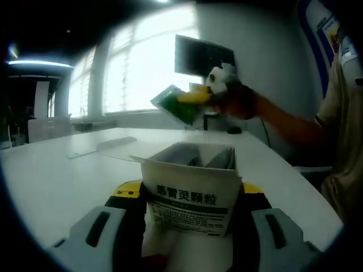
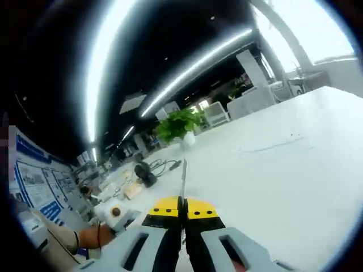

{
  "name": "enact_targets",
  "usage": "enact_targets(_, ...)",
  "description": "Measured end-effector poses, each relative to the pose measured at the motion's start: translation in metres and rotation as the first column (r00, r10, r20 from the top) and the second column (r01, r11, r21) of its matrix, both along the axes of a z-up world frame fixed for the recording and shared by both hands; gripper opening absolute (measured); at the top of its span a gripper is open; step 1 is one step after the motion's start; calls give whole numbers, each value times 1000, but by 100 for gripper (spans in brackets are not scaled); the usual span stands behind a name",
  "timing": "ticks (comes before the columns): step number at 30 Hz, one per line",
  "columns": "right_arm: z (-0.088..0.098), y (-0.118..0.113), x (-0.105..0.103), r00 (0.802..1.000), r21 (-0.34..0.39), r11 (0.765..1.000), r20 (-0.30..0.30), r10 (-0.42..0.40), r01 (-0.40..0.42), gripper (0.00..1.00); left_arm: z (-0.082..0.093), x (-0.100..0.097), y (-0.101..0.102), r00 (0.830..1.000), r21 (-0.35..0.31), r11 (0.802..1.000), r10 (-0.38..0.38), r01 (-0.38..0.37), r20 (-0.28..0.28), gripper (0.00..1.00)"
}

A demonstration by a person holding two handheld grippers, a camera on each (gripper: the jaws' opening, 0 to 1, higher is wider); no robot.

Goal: Take out ganmaoling bag from box put it on table

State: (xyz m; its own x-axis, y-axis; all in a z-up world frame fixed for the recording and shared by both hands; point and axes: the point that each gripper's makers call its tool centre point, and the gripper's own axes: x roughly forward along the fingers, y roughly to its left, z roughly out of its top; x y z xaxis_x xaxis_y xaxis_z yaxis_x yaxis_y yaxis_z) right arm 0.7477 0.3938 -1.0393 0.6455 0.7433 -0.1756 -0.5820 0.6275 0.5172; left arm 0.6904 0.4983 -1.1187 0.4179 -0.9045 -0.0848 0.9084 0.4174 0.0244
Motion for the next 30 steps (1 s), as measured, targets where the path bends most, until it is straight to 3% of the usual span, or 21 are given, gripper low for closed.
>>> enact_targets(3, -15, -8, 8, 999, -4, 999, -36, -36, 36, 0, 0, 0, 0, 1000, 2, 1000, 0, 0, 1, 51)
enact_targets(8, -47, -9, 15, 984, 17, 996, -157, -82, 85, 0, 0, -1, 0, 1000, 7, 1000, 0, 0, 4, 51)
enact_targets(12, -70, -5, 19, 978, -37, 995, -187, -96, 90, 0, -1, -1, 0, 1000, 10, 1000, 0, 0, 5, 51)
enact_targets(15, -80, -2, 23, 970, -29, 996, -223, -94, 90, 0, -1, -1, -1, 1000, 13, 1000, -1, 1, 6, 51)
enact_targets(23, -94, -1, 32, 962, -69, 991, -242, -127, 113, 0, -2, -1, -1, 1000, 22, 1000, -1, 1, 10, 51)
enact_targets(30, -105, -9, 39, 978, -234, 963, -131, -165, 132, 0, -3, -1, -1, 1000, 29, 1000, -1, 1, 12, 51)
